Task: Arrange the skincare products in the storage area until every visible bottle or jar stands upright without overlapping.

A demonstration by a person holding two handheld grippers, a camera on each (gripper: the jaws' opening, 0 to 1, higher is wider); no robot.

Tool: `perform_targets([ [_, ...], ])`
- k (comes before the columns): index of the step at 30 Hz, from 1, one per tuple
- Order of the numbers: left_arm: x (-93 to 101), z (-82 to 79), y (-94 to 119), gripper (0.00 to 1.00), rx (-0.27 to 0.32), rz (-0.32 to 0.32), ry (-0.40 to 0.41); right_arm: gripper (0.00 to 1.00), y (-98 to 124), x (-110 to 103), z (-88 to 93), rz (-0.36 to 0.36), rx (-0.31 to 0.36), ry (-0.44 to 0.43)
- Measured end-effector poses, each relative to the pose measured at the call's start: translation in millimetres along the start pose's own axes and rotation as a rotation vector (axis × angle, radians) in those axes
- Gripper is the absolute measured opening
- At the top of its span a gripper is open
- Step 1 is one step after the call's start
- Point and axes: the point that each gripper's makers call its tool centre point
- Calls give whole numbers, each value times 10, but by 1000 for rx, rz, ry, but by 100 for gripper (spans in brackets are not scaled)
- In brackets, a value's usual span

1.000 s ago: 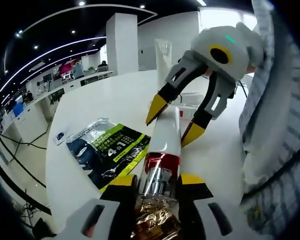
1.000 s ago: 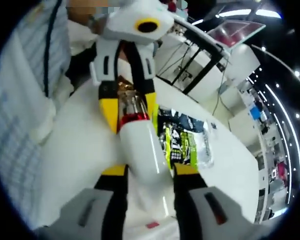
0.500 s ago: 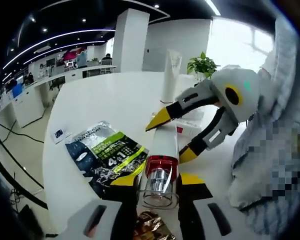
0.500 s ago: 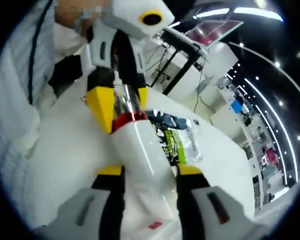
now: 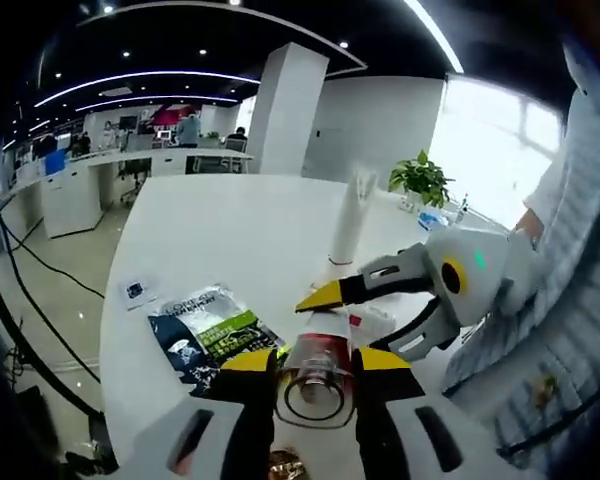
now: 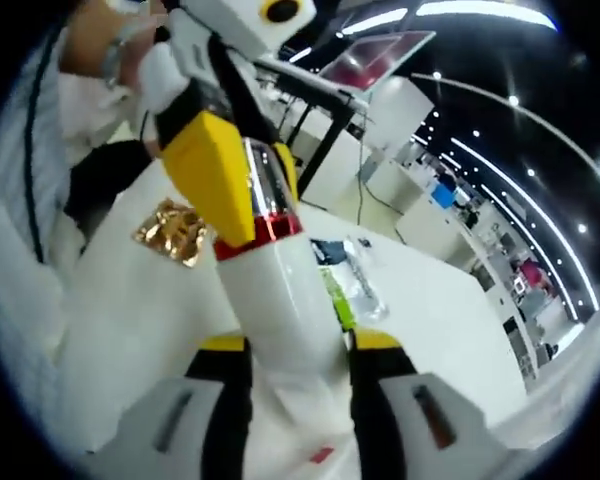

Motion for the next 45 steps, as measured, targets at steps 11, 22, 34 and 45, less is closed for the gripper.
perform_targets([
  [11,76,-245,32,29,96,-14,-34,35,129,51,-39,-7,49,-160],
  [22,231,-546,-38,29,191,-7,-128,35,321,142,-8,-12,92,-320],
  [34,393,-798,-128,29,255,5,-215,35,49,1,-70,-52,139,-512],
  [45,472,-863,-200,29,263,-3,-251,35,53,-33,-89,-94,181,-627],
])
Point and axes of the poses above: the point that each gripper's makers call its tool centre point, and the gripper's own axes: y roughly backward along the fingers, x roughly to its right, z roughly out of its underside
